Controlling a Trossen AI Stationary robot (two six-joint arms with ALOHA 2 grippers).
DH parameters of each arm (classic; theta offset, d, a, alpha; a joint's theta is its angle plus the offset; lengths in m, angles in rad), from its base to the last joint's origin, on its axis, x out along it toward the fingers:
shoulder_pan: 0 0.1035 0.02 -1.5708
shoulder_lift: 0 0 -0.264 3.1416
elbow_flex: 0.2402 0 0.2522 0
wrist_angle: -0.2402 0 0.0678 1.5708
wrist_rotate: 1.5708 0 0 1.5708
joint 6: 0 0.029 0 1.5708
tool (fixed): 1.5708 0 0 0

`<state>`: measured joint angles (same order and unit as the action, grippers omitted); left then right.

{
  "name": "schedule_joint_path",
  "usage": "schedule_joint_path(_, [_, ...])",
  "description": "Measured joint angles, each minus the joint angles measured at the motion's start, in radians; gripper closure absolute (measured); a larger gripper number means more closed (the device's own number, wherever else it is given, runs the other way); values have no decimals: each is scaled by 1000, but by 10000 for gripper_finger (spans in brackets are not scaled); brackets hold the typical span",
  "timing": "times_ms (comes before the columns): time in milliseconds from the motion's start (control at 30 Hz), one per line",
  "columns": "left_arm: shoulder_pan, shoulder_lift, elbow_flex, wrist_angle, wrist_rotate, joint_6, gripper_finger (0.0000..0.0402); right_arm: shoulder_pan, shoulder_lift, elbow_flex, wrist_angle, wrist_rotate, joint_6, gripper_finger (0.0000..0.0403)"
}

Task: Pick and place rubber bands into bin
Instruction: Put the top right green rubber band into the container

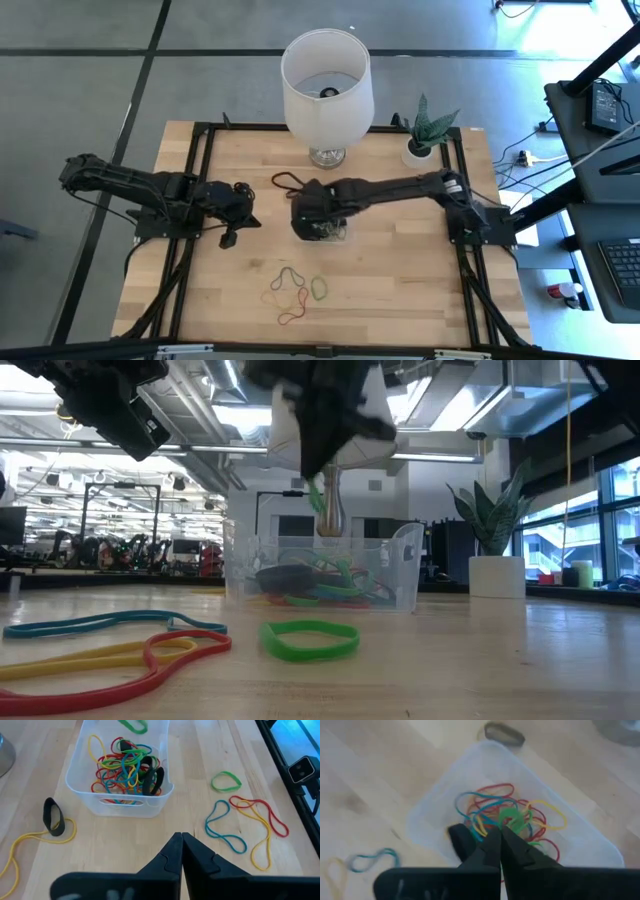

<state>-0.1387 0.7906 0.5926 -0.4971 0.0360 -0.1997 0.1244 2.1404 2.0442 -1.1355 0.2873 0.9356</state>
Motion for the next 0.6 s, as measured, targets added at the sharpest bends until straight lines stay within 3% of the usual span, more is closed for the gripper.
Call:
schedule_joint_path(100, [0, 0, 0, -1, -1, 0, 397, -29, 48, -1, 15, -62, -66, 403])
schedule_joint_path(333, [0, 0, 0, -1, -7, 1, 397, -37, 153, -1, 27, -72, -108, 395])
schedule_joint_path(600, [0, 0, 0, -1, -69, 3, 400, -39, 195, -1, 53, -158, -102, 340])
